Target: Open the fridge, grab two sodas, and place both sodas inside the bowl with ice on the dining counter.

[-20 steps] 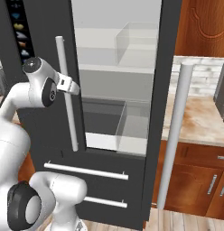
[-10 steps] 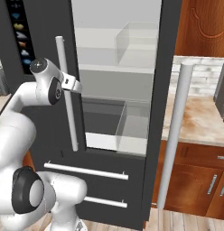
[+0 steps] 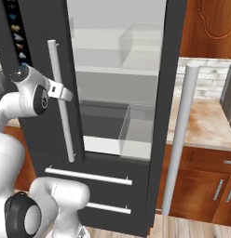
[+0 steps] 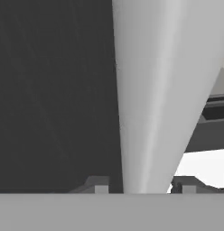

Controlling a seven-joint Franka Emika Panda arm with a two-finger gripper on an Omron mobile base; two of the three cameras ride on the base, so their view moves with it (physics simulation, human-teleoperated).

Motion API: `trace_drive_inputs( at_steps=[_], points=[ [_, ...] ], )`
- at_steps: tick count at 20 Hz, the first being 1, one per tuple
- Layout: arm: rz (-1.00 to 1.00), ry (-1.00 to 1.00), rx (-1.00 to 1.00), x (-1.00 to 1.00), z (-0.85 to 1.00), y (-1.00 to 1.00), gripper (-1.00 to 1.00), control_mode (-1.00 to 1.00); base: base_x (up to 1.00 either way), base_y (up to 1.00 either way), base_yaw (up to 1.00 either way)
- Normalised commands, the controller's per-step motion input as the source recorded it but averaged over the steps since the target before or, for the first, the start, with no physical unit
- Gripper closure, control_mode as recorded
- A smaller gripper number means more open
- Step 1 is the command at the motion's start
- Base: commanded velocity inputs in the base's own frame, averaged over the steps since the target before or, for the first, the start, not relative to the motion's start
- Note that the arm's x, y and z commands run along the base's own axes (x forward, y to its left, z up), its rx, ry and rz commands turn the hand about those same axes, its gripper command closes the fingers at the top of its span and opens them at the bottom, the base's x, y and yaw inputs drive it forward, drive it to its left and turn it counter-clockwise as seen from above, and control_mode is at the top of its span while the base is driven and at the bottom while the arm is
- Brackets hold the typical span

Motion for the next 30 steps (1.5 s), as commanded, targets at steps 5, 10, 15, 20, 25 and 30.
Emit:
trace_drive_inputs(
  at_steps=[5,10,15,20,25,30],
  points=[
    [0.04,-0.06,-0.02,-0.89,-0.09,1.00,1.00,-1.00,0.00,0.00,0.00],
    [0.06,-0.02,0.00,-0.83,-0.03,1.00,1.00,-1.00,0.00,0.00,0.00],
    [0.08,0.00,0.00,-0.69,0.00,0.95,-1.00,-1.00,0.00,0.00,0.00],
    [0.07,-0.11,0.14,-0.95,0.18,-0.14,-1.00,-1.00,0.00,0.00,0.00],
    [0.09,-0.13,0.28,-0.94,0.34,-0.77,-1.00,-1.00,0.00,0.00,0.00],
    [0.13,-0.02,0.38,-0.16,0.22,-0.88,-1.00,-1.00,0.00,0.00,0.00]
  ],
)
